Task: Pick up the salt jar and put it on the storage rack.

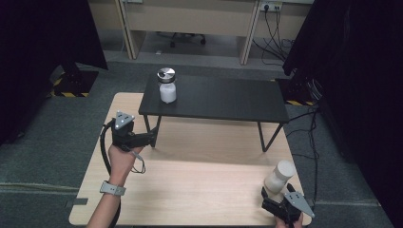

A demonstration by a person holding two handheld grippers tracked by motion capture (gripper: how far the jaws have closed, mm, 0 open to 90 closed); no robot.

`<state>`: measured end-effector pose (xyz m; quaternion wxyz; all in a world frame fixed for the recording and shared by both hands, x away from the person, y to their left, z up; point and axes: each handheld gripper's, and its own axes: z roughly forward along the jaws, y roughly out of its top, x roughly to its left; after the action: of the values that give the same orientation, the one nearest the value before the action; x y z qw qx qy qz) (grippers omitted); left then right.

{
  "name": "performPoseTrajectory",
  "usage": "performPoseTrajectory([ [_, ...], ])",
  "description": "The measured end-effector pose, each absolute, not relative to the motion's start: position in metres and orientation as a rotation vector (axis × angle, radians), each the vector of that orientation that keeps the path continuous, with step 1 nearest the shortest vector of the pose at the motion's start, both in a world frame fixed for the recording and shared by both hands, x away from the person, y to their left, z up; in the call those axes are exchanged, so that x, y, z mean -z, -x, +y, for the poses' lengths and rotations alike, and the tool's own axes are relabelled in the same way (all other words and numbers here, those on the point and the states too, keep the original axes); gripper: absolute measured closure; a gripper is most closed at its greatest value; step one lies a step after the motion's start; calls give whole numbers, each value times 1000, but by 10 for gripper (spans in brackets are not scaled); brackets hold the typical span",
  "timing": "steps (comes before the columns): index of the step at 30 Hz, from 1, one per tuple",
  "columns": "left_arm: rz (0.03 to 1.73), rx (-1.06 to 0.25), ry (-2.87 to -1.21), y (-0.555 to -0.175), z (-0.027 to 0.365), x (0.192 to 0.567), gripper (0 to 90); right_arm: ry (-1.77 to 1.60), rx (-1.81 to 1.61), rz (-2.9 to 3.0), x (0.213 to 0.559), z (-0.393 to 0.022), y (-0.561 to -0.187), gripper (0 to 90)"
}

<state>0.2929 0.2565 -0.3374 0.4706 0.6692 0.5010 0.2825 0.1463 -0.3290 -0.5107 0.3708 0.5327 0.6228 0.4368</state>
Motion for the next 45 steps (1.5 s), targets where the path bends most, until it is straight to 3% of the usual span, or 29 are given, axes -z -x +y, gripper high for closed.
performPoseTrajectory([
  [45,1461,-735,-1622,-219,312,445,0,-1332,-1107,1614,512,-328,-145,3],
])
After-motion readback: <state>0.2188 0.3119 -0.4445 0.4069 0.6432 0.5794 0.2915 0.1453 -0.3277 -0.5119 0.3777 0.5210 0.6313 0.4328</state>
